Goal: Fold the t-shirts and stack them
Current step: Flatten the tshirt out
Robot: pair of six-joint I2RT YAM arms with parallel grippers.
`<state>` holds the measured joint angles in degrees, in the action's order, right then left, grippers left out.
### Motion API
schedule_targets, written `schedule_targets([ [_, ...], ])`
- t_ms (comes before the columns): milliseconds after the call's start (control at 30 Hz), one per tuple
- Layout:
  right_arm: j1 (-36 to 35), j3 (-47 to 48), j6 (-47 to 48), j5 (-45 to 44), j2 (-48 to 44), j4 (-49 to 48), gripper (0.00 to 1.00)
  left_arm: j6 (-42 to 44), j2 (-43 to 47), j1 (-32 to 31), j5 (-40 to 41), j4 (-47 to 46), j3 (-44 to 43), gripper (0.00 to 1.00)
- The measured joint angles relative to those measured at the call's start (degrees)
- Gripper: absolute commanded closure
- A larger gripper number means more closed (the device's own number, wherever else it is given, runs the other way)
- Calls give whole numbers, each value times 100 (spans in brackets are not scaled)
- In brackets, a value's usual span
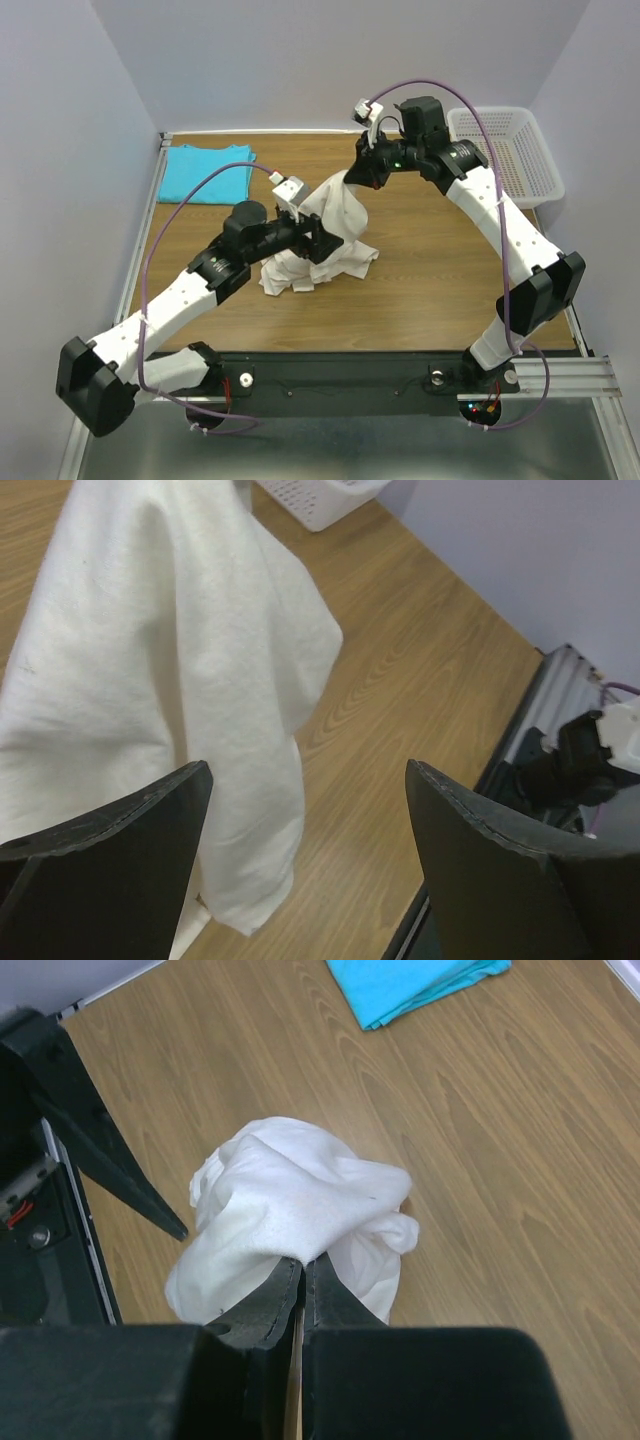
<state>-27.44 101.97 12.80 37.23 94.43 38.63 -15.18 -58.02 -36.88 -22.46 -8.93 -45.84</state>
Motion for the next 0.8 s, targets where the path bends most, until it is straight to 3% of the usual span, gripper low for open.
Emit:
schedule_targets([
  [100,42,0,-116,0,0,-33,99,109,-407,-439,787,140,-297,11],
  [200,50,-4,-195,-2,-9,-63,99,175,-957,-817,1738,289,-667,18],
  [300,87,-140,-236,0,-114,-129,99,243,-1421,-1075,2553,433,-955,52],
  [333,114,-199,-251,7,-168,-142,99,245,-1512,-1121,2712,470,-1023,84],
  [367,142,-258,-262,20,-225,-151,99,289,-1628,-1182,2863,529,-1121,97],
  [500,507,-452,-278,164,-632,-153,99,437,-1864,-1335,2870,612,-1526,100],
  [667,1309,-365,-223,719,-1207,2,99,509,-1919,-1585,1862,378,-2100,100],
  [800,1672,435,-229,1246,-1296,225,100,404,-1897,-1781,1005,46,-2634,100],
])
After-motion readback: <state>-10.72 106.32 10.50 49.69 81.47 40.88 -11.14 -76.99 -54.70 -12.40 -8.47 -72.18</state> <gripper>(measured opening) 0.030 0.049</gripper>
